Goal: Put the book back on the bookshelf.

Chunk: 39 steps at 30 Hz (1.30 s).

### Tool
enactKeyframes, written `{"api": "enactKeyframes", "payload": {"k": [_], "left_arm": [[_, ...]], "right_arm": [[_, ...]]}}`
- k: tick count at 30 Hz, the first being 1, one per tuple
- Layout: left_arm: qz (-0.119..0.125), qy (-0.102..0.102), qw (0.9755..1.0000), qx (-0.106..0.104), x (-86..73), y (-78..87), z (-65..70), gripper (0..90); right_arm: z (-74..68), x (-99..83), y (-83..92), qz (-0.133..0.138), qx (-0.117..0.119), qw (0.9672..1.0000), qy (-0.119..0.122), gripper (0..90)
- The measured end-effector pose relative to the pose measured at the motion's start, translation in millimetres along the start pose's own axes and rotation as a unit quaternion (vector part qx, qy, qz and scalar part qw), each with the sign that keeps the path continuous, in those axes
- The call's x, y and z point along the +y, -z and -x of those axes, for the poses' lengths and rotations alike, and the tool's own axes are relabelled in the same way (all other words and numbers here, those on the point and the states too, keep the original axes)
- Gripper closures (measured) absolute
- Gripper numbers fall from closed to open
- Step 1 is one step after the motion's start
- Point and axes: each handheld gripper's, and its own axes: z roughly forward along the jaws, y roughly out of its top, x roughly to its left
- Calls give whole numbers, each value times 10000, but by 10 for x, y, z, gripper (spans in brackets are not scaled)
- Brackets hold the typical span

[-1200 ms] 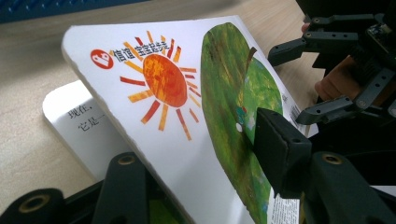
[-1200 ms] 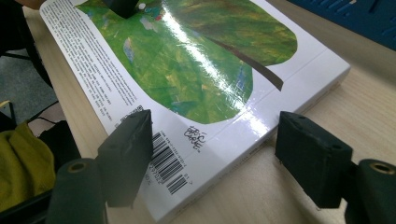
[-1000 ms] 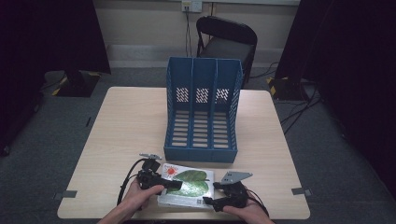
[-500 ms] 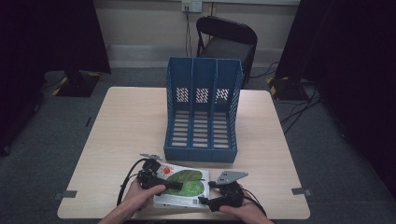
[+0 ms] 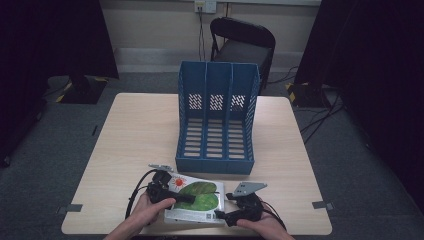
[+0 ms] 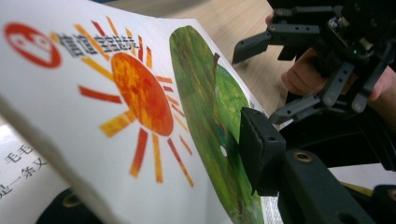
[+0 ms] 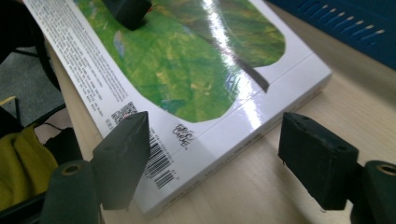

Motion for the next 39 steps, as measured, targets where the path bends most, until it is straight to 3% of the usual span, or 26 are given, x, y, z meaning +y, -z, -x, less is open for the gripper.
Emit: {"api": "enactKeyframes", "payload": {"k": [6, 7, 10, 15, 20, 25, 28, 30, 36, 39], "left_arm": [[48, -236, 9997, -5, 2, 14, 53, 691], [71, -418, 9991, 42, 9, 19, 95, 691], [82, -546, 9985, 39, 9, 24, 122, 697], [120, -991, 9949, 114, 7, 38, 215, 700], [142, -1240, 9921, 158, -2, 39, 280, 704], [158, -1458, 9891, 149, -14, 21, 324, 707], [125, -1693, 9854, 111, -19, 3, 369, 707], [118, -1723, 9849, 105, -20, -1, 375, 707], [135, -1905, 9816, 44, -37, 0, 403, 709], [124, -2019, 9793, 20, -40, -6, 423, 711]], "right_arm": [[63, 17, 72, 159, -161, 9996, -181, 226], [93, 21, 97, 212, -205, 9993, -237, 216], [114, 25, 116, 248, -239, 9990, -284, 211], [136, 31, 139, 313, -261, 9987, -292, 191], [167, 35, 172, 377, -356, 9979, -400, 226], [220, 46, 201, 407, -193, 9973, -573, 260], [244, 47, 196, 394, -193, 9973, -597, 274], [248, 51, 202, 429, -173, 9970, -613, 286], [297, 56, 200, 467, 166, 9955, -804, 282], [324, 66, 175, 485, 472, 9938, -882, 289]]}}
